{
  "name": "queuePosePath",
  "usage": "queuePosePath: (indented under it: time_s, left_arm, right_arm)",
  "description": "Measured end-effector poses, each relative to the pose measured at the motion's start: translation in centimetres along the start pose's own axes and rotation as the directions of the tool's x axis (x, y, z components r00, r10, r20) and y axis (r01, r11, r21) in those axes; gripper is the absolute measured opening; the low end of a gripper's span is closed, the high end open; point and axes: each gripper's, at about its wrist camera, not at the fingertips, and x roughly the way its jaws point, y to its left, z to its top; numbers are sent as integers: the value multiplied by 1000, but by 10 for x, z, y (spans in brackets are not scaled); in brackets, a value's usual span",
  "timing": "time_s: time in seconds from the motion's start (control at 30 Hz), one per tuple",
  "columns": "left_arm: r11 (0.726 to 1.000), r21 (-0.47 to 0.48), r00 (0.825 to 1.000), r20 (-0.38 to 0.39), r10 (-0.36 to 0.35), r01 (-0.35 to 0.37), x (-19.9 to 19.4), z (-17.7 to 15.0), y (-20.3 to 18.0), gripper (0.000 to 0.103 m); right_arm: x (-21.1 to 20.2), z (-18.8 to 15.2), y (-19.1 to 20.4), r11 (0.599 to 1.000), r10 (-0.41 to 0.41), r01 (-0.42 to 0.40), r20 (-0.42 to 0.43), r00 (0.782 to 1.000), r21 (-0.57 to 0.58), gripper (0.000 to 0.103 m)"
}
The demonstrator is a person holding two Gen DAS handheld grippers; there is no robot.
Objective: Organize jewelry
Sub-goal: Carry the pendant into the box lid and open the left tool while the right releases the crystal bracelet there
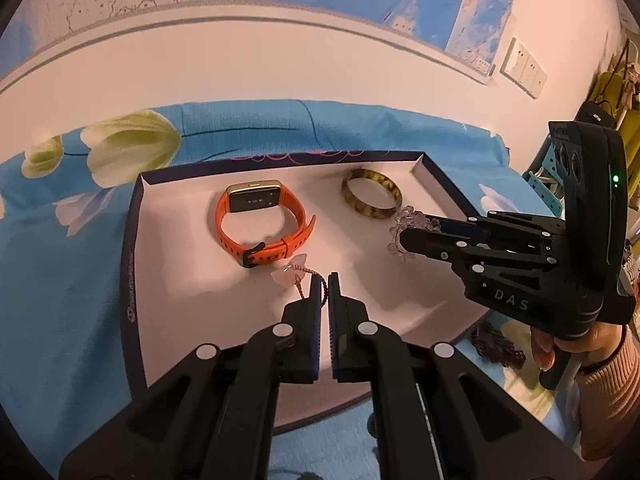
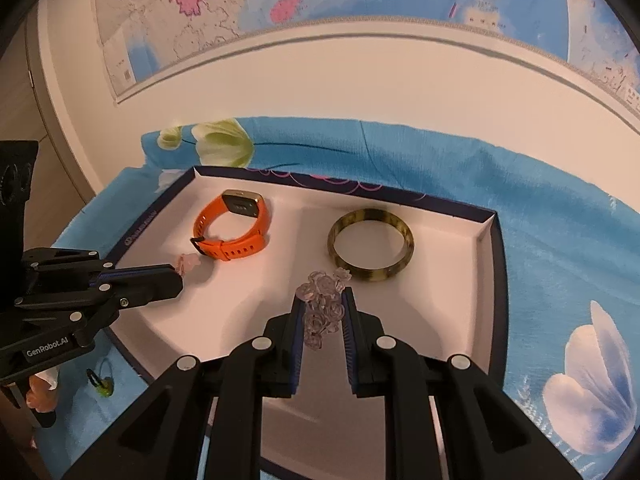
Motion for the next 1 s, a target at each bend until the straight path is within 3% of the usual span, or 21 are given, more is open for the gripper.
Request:
queuePosePath:
  time_s: [0.23,0.47,0.77,1.0]
  left_arm:
    - [1000,-29,1000,-31,2,-3,13,2,5,4]
    - [999,-42,1000,-24,20,-21,9,1,6,13]
    - [999,-15,991,123,49,-47,-51,-8,-3,40]
    - [999,-6,980,195,42,-42,-91,-32,-8,49]
  right_arm:
    - [6,2,-4,1000,-17,17,-15,1000,19,21]
    - [-8,4,-12,997,-28,26,28,999,69,26]
    - [-64,-8,-12,997,-5,-5,130,991,81,30]
    - [-100,-39,-1,1000,-12,9,144,989,24,32]
